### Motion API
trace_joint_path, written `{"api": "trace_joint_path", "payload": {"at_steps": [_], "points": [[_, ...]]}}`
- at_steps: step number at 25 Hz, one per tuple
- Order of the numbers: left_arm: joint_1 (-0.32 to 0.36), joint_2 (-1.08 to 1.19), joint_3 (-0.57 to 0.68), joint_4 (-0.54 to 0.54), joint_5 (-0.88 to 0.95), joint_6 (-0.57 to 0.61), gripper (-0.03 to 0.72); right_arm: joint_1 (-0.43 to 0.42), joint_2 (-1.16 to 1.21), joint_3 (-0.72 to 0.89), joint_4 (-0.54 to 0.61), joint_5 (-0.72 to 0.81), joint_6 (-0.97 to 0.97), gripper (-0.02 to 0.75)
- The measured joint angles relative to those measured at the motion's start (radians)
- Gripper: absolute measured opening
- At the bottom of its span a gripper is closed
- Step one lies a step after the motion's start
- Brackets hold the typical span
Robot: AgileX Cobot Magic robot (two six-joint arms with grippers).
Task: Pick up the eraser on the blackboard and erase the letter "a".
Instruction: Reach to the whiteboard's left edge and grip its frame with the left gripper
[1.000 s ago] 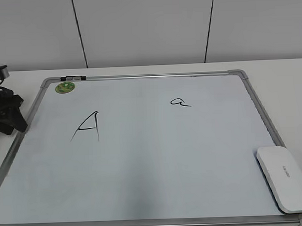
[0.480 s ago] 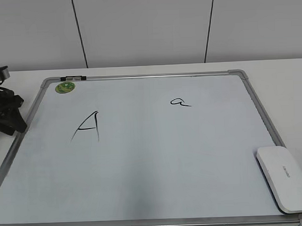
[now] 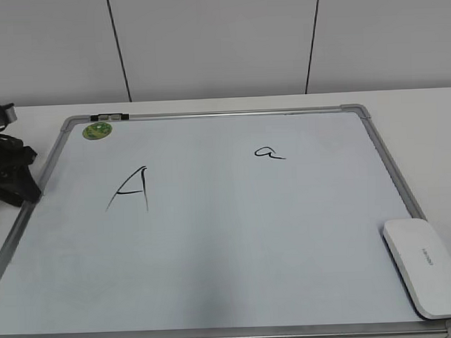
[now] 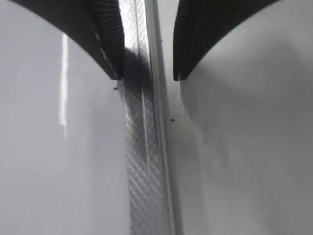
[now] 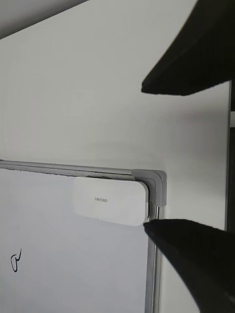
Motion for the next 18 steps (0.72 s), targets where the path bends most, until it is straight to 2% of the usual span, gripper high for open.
{"api": "trace_joint_path", "payload": {"at_steps": [5, 10, 12, 18], "points": [[0.000, 0.013, -0.003, -0.004, 0.012, 0.000, 0.235, 0.000, 0.000, 0.000, 0.000, 0.000, 0.000, 0.586], [0.000, 0.013, -0.004, -0.010, 0.020, 0.000, 0.125, 0.000, 0.000, 0.000, 0.000, 0.000, 0.000, 0.587], [0.000, 0.017, -0.008, -0.012, 0.028, 0.000, 0.106, 0.000, 0.000, 0.000, 0.000, 0.000, 0.000, 0.587], [0.004, 0.025, -0.016, -0.019, 0.040, 0.000, 0.095, 0.000, 0.000, 0.000, 0.000, 0.000, 0.000, 0.586]]}}
